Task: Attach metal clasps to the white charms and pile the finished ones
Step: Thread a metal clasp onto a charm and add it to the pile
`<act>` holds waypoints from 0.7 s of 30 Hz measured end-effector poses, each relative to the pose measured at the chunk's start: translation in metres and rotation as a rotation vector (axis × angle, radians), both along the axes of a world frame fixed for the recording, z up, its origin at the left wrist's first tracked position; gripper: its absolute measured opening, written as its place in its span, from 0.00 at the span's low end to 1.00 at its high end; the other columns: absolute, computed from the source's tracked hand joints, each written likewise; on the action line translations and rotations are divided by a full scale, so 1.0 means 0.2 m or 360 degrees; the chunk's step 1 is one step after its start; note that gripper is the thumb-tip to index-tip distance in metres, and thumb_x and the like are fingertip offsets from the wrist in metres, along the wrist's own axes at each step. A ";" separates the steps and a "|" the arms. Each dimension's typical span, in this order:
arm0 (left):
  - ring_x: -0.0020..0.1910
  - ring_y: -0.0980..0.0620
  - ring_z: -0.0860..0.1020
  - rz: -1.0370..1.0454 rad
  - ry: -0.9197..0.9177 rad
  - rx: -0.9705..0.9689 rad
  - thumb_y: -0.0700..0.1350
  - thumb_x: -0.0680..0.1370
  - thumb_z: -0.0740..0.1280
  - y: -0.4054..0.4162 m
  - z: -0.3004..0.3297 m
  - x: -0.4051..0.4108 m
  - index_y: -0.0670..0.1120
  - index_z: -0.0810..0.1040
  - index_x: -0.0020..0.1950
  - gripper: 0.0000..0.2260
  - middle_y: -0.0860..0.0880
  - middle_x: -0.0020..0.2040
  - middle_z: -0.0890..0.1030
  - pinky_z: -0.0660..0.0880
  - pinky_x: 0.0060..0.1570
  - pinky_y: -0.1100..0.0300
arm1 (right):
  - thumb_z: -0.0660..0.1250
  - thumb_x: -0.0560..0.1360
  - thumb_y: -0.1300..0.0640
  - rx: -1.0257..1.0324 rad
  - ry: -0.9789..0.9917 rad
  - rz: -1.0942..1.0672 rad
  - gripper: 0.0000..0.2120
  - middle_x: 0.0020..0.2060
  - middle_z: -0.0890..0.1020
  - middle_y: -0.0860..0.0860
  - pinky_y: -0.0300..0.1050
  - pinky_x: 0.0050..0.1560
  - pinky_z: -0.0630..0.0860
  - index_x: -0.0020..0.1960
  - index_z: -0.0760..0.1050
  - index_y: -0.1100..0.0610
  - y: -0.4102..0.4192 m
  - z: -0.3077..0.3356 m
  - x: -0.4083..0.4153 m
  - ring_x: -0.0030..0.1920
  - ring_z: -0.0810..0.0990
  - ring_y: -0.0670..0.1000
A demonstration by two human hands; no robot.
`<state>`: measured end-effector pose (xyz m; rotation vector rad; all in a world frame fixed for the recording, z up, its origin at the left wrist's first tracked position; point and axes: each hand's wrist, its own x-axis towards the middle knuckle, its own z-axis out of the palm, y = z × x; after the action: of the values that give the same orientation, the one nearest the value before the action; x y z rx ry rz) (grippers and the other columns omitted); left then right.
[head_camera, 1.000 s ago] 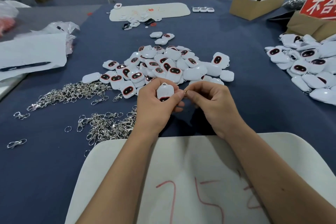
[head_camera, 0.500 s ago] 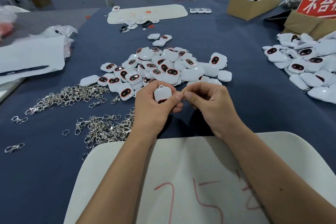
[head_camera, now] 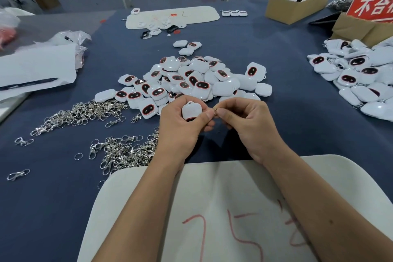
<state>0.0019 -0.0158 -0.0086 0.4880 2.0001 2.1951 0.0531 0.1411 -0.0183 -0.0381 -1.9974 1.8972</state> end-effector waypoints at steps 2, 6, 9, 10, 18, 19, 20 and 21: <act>0.34 0.47 0.84 0.0047 0.0114 -0.0075 0.34 0.75 0.74 0.00 0.00 0.00 0.42 0.80 0.44 0.06 0.43 0.41 0.85 0.81 0.38 0.56 | 0.71 0.78 0.68 0.0035 0.0004 -0.0019 0.06 0.40 0.87 0.48 0.32 0.42 0.75 0.47 0.85 0.60 0.00 0.00 0.00 0.37 0.81 0.41; 0.41 0.43 0.84 0.0170 0.0388 -0.0273 0.38 0.74 0.75 0.01 0.01 0.02 0.47 0.81 0.42 0.06 0.47 0.41 0.85 0.82 0.45 0.41 | 0.71 0.78 0.69 0.0146 0.0088 -0.0078 0.09 0.42 0.88 0.48 0.35 0.48 0.78 0.46 0.86 0.56 -0.02 0.01 0.01 0.43 0.84 0.43; 0.42 0.47 0.82 0.0257 0.0504 -0.0346 0.38 0.73 0.76 0.01 0.03 0.03 0.50 0.81 0.41 0.08 0.51 0.40 0.84 0.80 0.45 0.42 | 0.73 0.77 0.68 0.0179 0.0152 -0.0115 0.09 0.43 0.88 0.49 0.37 0.51 0.79 0.47 0.86 0.55 -0.03 0.01 0.01 0.46 0.86 0.46; 0.41 0.51 0.82 0.0283 0.0539 -0.0367 0.38 0.73 0.76 0.01 0.03 0.03 0.50 0.81 0.41 0.08 0.53 0.40 0.84 0.79 0.44 0.47 | 0.74 0.76 0.68 0.0183 0.0171 -0.0129 0.08 0.43 0.88 0.49 0.38 0.51 0.79 0.47 0.86 0.56 -0.03 0.01 0.01 0.47 0.86 0.47; 0.34 0.61 0.77 0.0393 0.0632 -0.0460 0.38 0.72 0.76 0.02 0.03 0.04 0.49 0.81 0.44 0.08 0.57 0.39 0.83 0.69 0.36 0.70 | 0.75 0.75 0.61 0.0273 0.0205 -0.0244 0.12 0.51 0.86 0.46 0.39 0.53 0.79 0.56 0.84 0.51 -0.05 0.01 0.01 0.55 0.83 0.50; 0.35 0.60 0.77 0.0396 0.0628 -0.0526 0.40 0.72 0.76 0.02 0.03 0.04 0.50 0.79 0.46 0.09 0.56 0.39 0.82 0.70 0.37 0.68 | 0.74 0.76 0.59 0.0304 0.0202 -0.0260 0.09 0.50 0.85 0.45 0.40 0.52 0.78 0.55 0.84 0.51 -0.05 0.01 0.01 0.55 0.82 0.50; 0.36 0.58 0.77 0.0389 0.0629 -0.0603 0.41 0.72 0.76 0.03 0.02 0.04 0.51 0.77 0.48 0.11 0.56 0.39 0.82 0.71 0.37 0.65 | 0.73 0.77 0.58 0.0314 0.0198 -0.0244 0.06 0.50 0.85 0.45 0.43 0.52 0.78 0.53 0.85 0.51 -0.05 0.01 0.01 0.56 0.82 0.50; 0.35 0.57 0.77 0.0364 0.0633 -0.0672 0.41 0.72 0.76 0.03 0.02 0.04 0.53 0.74 0.50 0.14 0.56 0.38 0.81 0.72 0.36 0.64 | 0.73 0.77 0.57 0.0329 0.0187 -0.0205 0.04 0.51 0.85 0.45 0.46 0.53 0.79 0.51 0.86 0.51 -0.05 0.02 0.01 0.58 0.82 0.51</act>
<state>0.0106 -0.0097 -0.0044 0.7067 2.7615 1.8019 0.0545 0.1307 -0.0149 0.0004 -2.0478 1.5706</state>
